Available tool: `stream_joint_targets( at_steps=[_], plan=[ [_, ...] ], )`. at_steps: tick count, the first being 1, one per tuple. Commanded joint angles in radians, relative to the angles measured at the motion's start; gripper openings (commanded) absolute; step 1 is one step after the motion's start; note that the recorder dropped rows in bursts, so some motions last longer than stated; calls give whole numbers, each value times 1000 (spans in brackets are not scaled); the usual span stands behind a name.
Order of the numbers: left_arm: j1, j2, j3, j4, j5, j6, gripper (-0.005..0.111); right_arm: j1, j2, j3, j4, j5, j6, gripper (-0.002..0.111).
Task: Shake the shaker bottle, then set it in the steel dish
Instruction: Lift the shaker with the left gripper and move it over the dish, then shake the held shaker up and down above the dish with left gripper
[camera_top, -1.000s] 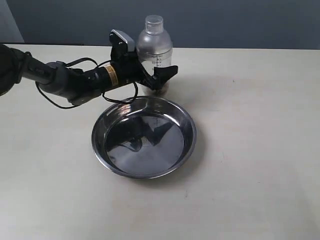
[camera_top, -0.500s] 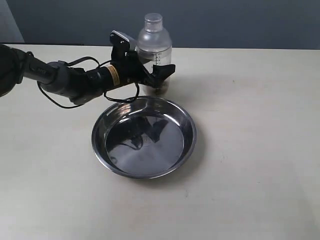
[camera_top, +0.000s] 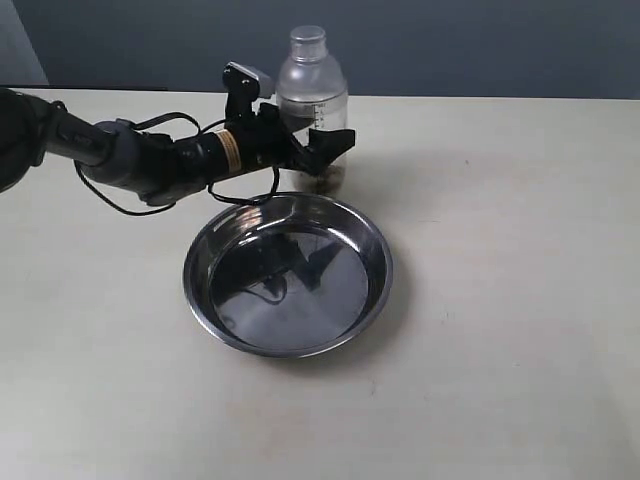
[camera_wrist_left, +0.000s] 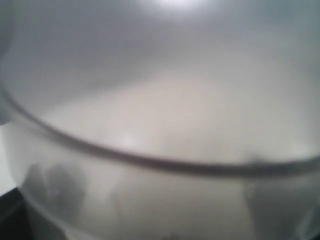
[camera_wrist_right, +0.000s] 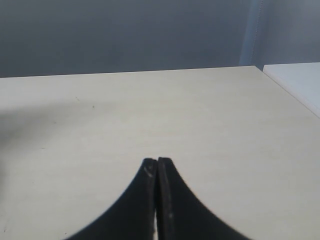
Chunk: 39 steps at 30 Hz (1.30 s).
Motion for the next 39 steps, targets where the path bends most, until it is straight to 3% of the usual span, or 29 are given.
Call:
stream_joint_targets(
  at_steps=[1,8,12,15,20,24,27,30,32,34,35,37,39],
  plan=[
    [-3,-55,-1,16,137,-22,0,-3,-5,1,1,-12,-2,-1],
    [-1,-307,-1,71,264,-74,0,-3,-5,1,1,-12,-2,-1],
    [-1,-507,16,221,286,-245,0,-3,-5,1,1,-12,-2,-1],
    [-11,-584,98,316,275,-367,0,-3,-5,1,1,-12,-2,-1],
    [-71,-550,366,294,280,-402,0,-3,-5,1,1,-12,-2,-1],
    [-59,-763,385,289,214,-436,0,-3,-5,1,1,-12,-2,-1],
    [-95,-902,424,299,422,-400,0,-3,-5,1,1,-12,-2,-1],
    [-171,-823,551,277,598,-381,0,-3,-5,1,1,-12,-2,-1],
    [-179,-808,563,270,562,-468,0,-3,-5,1,1,-12,-2,-1],
    [-174,-902,530,318,435,-489,0,-3,-5,1,1,-12,-2,-1],
    [-177,-969,499,307,434,-449,0,-3,-5,1,1,-12,-2,-1],
    [-207,-998,514,257,561,-426,0,-3,-5,1,1,-12,-2,-1],
    [-247,-914,614,229,658,-387,0,-3,-5,1,1,-12,-2,-1]
  ],
)
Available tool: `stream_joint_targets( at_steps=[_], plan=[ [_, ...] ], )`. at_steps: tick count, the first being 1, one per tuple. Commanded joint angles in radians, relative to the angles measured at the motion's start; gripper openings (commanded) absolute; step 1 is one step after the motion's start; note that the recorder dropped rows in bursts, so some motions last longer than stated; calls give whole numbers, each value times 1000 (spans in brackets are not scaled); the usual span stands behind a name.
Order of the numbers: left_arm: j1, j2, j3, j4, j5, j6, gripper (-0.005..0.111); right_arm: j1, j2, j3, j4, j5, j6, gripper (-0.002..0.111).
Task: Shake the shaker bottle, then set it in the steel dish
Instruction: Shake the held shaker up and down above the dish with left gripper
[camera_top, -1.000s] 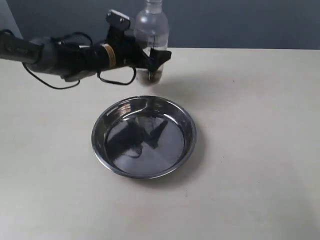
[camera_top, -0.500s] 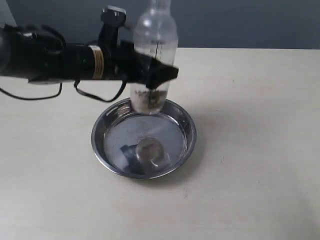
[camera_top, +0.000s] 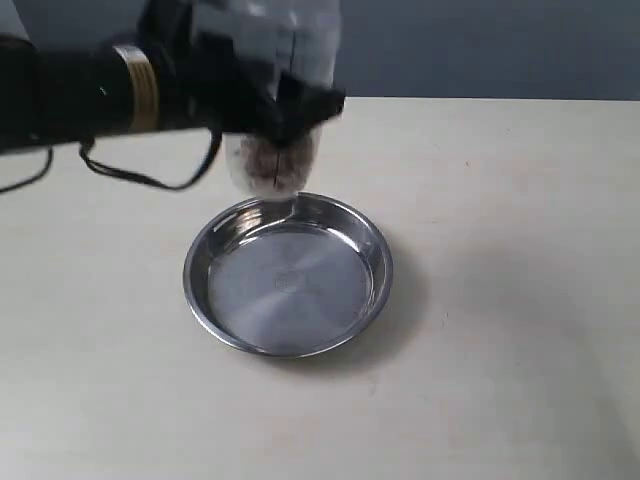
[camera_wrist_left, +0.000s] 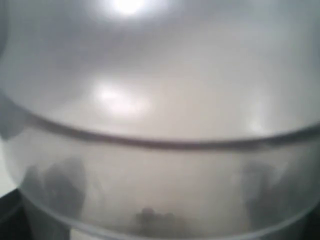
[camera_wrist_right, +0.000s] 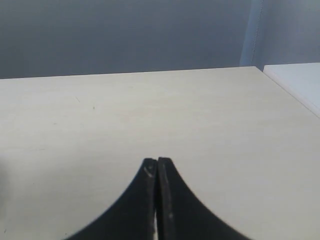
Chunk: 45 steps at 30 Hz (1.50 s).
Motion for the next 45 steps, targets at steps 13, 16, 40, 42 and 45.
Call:
stream_joint_targets(
  at_steps=[13,16,40,42,45],
  plan=[
    [-47,-176,63,-47,-30,-34,0,-3,-5,1,1,-12,-2,-1],
    [-85,-121,151,-51,152,-11,0,-3,-5,1,1,-12,-2,-1],
    [-103,-315,64,-62,133,-14,0,-3,-5,1,1,-12,-2,-1],
    [-104,-241,167,-64,149,-24,0,-3,-5,1,1,-12,-2,-1],
    [-104,-136,240,-93,125,-48,0,-3,-5,1,1,-12,-2,-1]
  ],
)
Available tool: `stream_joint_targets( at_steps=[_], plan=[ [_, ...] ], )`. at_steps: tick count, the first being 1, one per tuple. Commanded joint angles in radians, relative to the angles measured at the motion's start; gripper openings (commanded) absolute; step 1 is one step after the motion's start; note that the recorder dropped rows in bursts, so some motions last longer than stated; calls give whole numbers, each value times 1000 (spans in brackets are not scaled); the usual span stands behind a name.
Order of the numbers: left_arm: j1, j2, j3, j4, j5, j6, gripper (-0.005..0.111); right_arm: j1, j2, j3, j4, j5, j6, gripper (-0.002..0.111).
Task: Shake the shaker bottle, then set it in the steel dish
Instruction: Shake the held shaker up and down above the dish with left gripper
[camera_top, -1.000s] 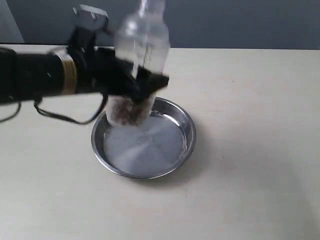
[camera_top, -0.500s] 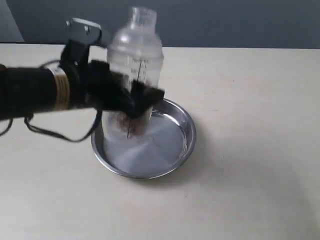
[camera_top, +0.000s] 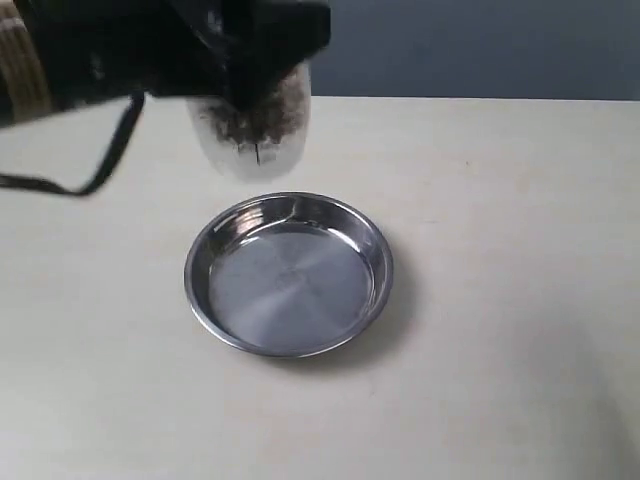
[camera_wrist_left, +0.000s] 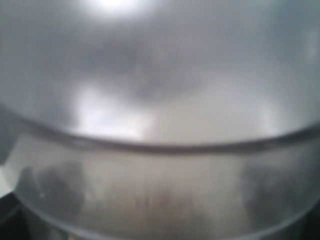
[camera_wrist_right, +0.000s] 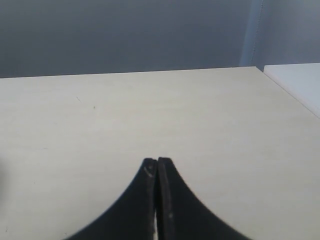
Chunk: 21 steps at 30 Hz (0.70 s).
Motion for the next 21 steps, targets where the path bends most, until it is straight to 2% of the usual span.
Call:
stream_joint_targets(
  at_steps=[1,3,5,7,10,14,16,19,21],
  plan=[
    [-1,106,95,-15,-14,-47,0,-3,-5,1,1,-12,-2,-1],
    [-1,4,13,2,-83,-20,0,-3,-5,1,1,-12,-2,-1],
    [-11,-33,-34,7,-13,-2,0,-3,-5,1,1,-12,-2,-1],
    [-30,4,20,7,81,-5,0,-3,-5,1,1,-12,-2,-1],
    [-33,143,129,-16,85,-5,0,-3,-5,1,1,-12,-2,-1],
    [-31,3,15,9,3,15,0,-3,-5,1,1,-12,-2,-1],
    [-31,-35,-27,13,48,22,0,-3,-5,1,1,-12,-2,-1],
    [-33,65,81,-1,95,17,0,-3,-5,1,1,-12,-2,-1],
    [-31,137,107,-1,101,17,0,-3,-5,1,1,-12,-2,-1]
  ],
)
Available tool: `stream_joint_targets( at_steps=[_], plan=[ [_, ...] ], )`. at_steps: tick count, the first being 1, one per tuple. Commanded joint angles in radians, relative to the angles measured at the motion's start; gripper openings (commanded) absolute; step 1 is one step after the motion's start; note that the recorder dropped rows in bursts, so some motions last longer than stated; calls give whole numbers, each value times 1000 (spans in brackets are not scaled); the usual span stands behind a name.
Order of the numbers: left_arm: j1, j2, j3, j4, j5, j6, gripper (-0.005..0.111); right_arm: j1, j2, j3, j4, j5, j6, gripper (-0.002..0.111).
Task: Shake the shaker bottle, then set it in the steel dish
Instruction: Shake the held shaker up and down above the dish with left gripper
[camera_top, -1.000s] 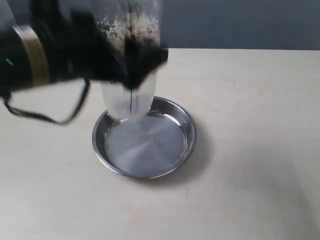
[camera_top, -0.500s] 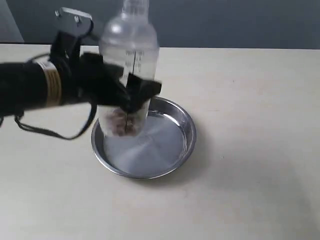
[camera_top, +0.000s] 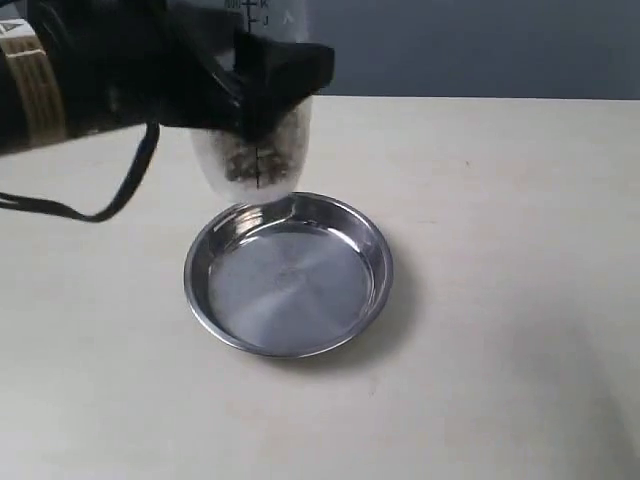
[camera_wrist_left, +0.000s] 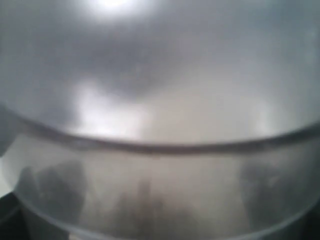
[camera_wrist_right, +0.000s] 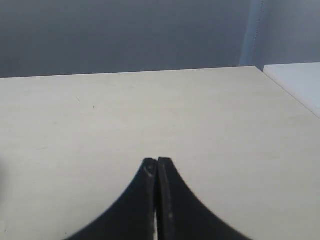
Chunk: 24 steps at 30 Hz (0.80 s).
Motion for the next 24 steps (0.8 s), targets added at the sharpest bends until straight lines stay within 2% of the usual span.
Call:
stream_joint_targets(
  at_steps=[1,5,7,10,12,15,17,19,21,24],
  plan=[
    [-2,118,69,1,36,0,0,-3,-5,1,1,-12,-2,-1],
    [-2,-32,-72,4,-1,31,0,-3,-5,1,1,-12,-2,-1],
    [-2,-6,-37,-6,38,26,0,-3,-5,1,1,-12,-2,-1],
    [-2,135,79,-56,56,26,0,-3,-5,1,1,-12,-2,-1],
    [-2,123,57,-63,-16,3,0,-3,-5,1,1,-12,-2,-1],
    [-2,-11,-37,-51,-114,35,0,-3,-5,1,1,-12,-2,-1],
    [-12,-21,-47,-43,-29,58,0,-3,-5,1,1,-12,-2,-1],
    [-15,56,26,-55,87,58,0,-3,-5,1,1,-12,-2,-1],
    [-11,148,78,-80,111,54,0,-3,-5,1,1,-12,-2,-1],
    [-13,58,19,-80,58,27,0,-3,-5,1,1,-12,-2,-1]
  ],
)
